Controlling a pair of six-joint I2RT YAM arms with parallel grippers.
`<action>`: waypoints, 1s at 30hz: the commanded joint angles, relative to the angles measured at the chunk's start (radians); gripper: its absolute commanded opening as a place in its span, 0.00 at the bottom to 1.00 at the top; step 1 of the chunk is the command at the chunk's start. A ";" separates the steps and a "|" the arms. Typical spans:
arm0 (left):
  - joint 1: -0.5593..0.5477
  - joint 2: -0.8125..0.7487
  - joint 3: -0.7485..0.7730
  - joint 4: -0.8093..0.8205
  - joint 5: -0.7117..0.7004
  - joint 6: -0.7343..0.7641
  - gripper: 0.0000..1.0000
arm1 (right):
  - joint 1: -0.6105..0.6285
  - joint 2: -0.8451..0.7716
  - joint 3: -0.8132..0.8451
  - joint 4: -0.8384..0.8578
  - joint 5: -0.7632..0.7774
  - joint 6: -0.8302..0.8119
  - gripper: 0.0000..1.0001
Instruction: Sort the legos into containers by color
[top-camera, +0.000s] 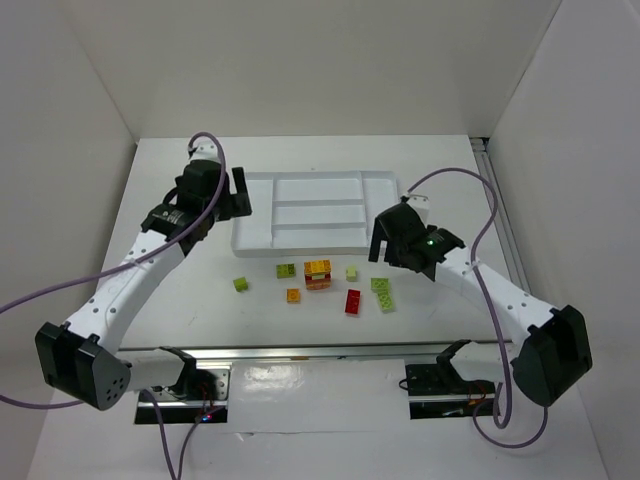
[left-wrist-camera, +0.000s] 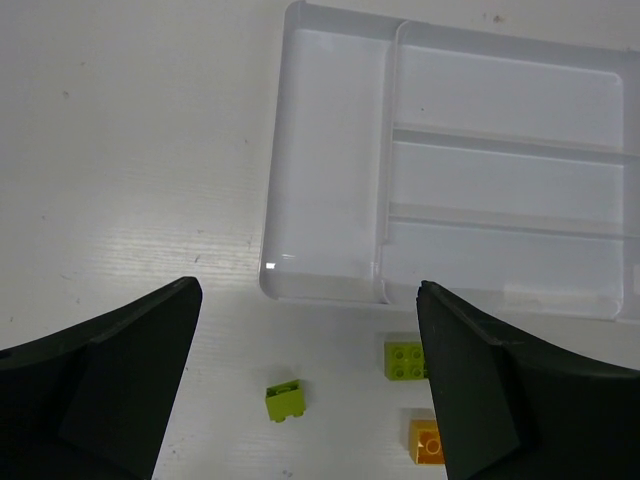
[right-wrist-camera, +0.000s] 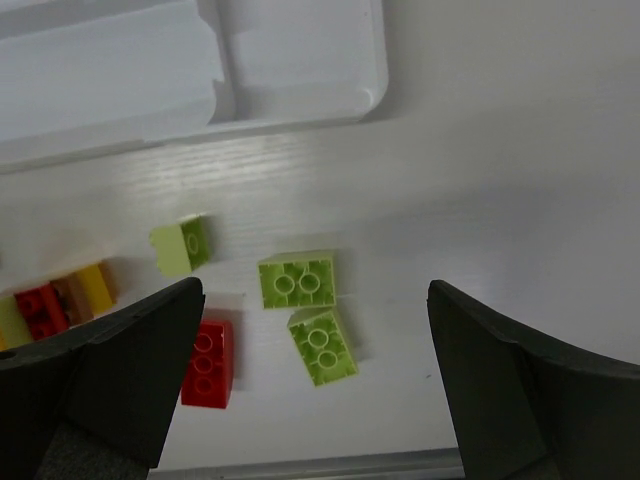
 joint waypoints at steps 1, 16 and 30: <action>-0.008 0.017 0.038 -0.044 0.006 -0.021 1.00 | 0.026 -0.057 -0.061 -0.045 -0.102 0.006 1.00; -0.035 0.106 0.048 -0.024 0.039 -0.021 0.95 | 0.090 0.037 -0.243 0.083 -0.236 0.066 0.88; -0.045 0.167 0.067 -0.015 0.020 -0.034 0.95 | 0.090 0.164 -0.192 0.112 -0.176 -0.013 0.65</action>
